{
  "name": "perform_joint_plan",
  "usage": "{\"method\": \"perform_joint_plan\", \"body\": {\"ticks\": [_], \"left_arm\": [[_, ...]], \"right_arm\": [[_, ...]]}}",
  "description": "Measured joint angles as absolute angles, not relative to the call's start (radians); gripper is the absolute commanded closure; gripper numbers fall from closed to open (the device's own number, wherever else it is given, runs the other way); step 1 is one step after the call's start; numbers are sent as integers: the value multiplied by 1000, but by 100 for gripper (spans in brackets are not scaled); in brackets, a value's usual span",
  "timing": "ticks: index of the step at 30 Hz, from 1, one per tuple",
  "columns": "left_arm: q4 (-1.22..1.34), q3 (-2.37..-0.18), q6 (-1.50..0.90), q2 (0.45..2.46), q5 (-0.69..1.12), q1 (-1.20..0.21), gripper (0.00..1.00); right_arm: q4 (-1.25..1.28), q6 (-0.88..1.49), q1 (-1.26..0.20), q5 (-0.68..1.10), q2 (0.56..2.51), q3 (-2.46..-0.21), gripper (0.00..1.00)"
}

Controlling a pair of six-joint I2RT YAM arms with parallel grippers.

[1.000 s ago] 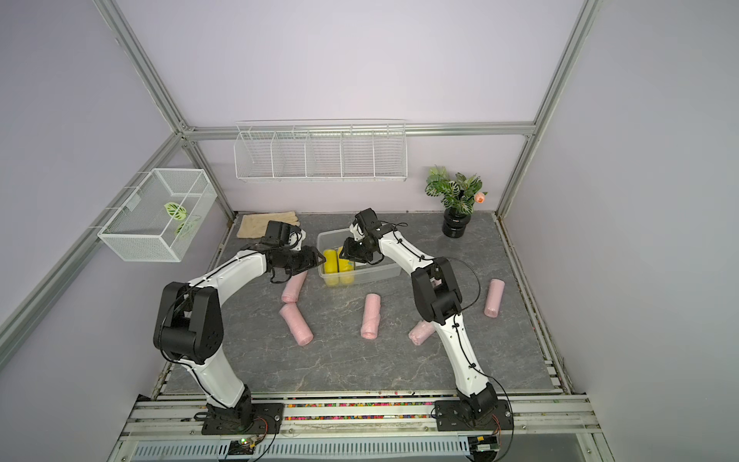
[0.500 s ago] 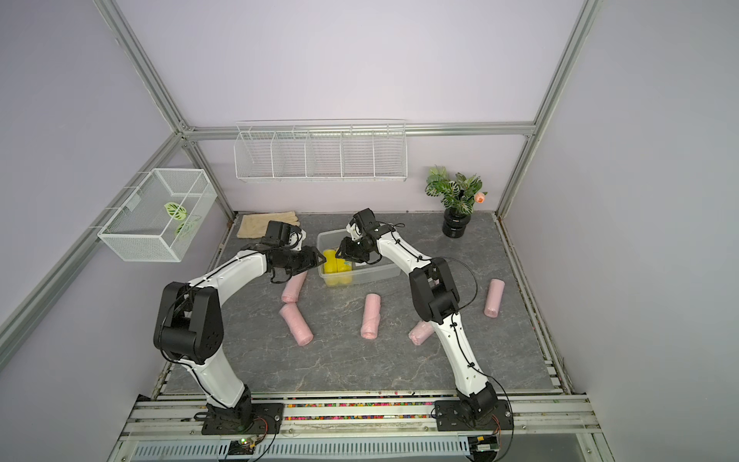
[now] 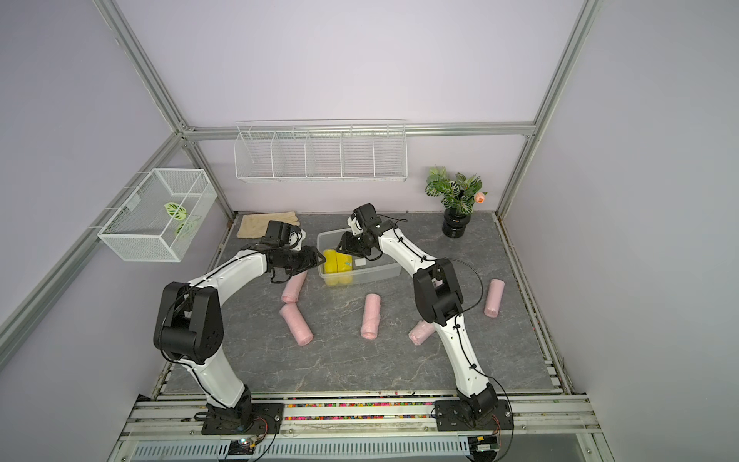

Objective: Put the roll of trash bags into the storage box
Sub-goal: Pick up the roll of trash bags from the center of the board.

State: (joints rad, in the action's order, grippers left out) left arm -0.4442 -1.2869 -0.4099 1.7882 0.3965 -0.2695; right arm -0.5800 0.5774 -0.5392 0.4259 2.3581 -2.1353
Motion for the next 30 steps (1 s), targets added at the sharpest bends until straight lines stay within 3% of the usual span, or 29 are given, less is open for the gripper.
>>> {"method": "perform_joint_plan", "body": {"ticks": [7,19,24,30], "left_arm": [[-447,-1300,-408,1790,389,-270,33],[-480,-1301,-383,1758,331,-283,33],[-506,-1300,-365,1692,293,-313,32],[-527,-1271,-355,1588,268,-364,32]], "right_arm": [[-639,499,-539,354,2164,-2072,40],[-698,462,-538,144,1626,-1486,25],[-722,513,-529,32,1491,-1297,22],[-748,527,-437,-47,1431,-1236,20]]}}
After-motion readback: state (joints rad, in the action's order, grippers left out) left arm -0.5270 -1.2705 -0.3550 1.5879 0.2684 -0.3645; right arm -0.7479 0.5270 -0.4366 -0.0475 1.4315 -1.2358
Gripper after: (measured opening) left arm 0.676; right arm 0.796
